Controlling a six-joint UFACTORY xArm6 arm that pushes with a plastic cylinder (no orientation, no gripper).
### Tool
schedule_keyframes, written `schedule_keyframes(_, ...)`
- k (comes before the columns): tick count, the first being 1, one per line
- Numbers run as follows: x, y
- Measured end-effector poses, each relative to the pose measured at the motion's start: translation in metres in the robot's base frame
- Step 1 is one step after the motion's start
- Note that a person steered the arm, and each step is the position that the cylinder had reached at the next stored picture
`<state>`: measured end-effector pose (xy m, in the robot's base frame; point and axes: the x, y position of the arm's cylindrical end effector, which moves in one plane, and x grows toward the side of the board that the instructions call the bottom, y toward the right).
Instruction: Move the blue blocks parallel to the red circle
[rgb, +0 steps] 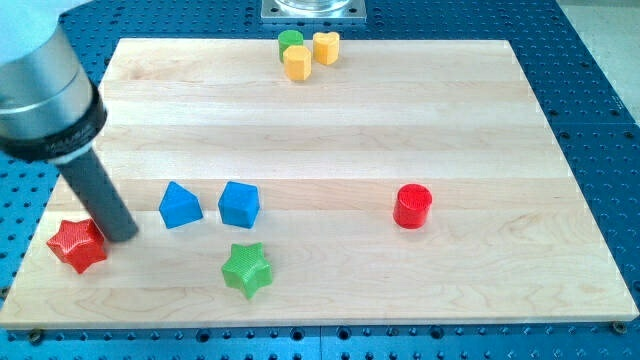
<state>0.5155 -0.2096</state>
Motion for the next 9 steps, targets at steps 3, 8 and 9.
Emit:
schedule_keyframes(3, -0.06, 0.196)
schedule_keyframes(8, -0.024, 0.067)
schedule_keyframes(9, -0.024, 0.043)
